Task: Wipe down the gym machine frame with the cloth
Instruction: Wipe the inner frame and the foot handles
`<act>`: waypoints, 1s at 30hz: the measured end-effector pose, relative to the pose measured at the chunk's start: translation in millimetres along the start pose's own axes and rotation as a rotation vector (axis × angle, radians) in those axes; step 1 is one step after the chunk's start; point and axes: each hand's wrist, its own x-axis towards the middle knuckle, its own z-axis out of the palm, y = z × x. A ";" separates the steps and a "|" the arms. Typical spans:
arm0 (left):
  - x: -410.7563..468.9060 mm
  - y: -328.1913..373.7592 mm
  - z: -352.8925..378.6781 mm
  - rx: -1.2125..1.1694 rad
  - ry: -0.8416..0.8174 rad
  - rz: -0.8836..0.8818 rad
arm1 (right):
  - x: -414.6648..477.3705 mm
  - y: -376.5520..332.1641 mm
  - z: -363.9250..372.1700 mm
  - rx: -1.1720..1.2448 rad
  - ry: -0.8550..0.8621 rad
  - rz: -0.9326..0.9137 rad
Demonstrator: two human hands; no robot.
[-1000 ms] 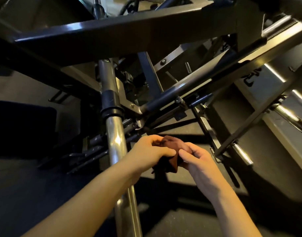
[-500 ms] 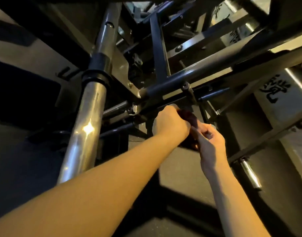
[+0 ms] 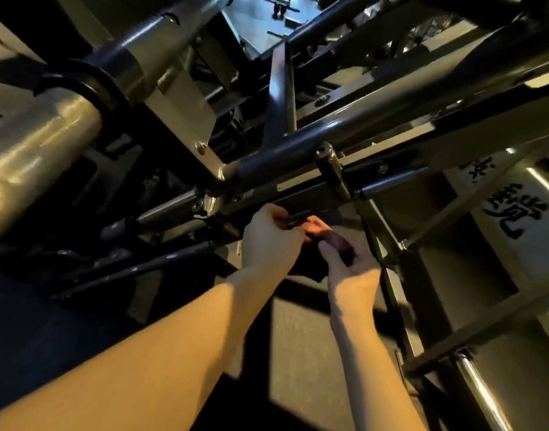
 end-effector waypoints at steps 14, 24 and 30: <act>82.5 -52.6 22.7 0.602 0.453 0.903 | 69.1 89.3 48.0 -0.452 0.236 -1.054; 87.0 -53.8 21.5 0.450 0.366 0.835 | 88.1 88.4 29.8 -0.496 0.228 -1.207; 83.8 -50.1 19.5 0.476 0.361 0.768 | 109.7 73.7 11.0 -0.539 0.215 -1.222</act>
